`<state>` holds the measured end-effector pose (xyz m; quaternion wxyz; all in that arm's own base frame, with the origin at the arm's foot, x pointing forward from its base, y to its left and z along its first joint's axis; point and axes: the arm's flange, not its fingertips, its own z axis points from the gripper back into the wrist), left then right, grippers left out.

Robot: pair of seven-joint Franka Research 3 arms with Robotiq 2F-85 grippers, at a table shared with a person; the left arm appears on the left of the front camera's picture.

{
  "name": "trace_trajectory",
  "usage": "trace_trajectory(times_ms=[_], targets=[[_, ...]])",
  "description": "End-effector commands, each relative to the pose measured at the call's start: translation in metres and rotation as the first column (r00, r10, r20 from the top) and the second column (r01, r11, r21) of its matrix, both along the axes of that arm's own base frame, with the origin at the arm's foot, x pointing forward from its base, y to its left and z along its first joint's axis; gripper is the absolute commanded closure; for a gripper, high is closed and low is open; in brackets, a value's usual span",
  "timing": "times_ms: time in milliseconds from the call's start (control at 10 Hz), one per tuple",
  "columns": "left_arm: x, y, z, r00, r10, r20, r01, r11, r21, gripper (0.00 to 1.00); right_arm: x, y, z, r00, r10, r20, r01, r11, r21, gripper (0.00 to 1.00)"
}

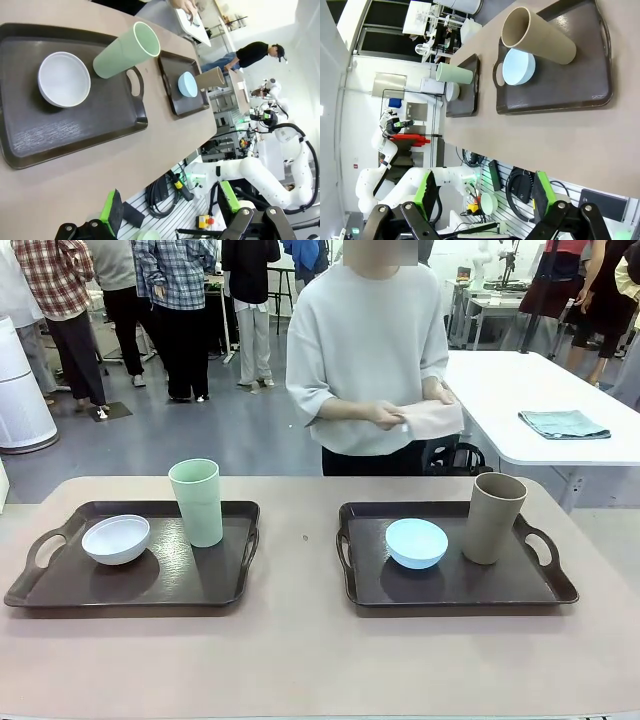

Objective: Set up a tray with a mat and arrange the tableware.
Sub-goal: Pick up the Picnic Bowl and Reusable plastic cup from the Handle tray in front of the human's position and hold them in the air.

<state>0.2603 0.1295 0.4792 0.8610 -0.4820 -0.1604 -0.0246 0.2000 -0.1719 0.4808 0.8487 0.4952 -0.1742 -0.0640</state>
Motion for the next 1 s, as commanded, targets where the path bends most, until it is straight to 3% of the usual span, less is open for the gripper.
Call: trace_trajectory(times_ms=[0,900], targets=[[0.0013,0.0019,0.0007,1.0,-0.006,0.025,0.007,1.0,-0.018,0.0,0.0025,-0.0008,0.0009,1.0,0.012,0.022,-0.012,1.0,0.015,0.0],[0.0013,0.0019,0.0007,1.0,-0.006,0.025,0.007,1.0,-0.018,0.0,0.0025,-0.0008,0.0009,1.0,0.012,0.022,-0.012,1.0,0.015,0.0]])
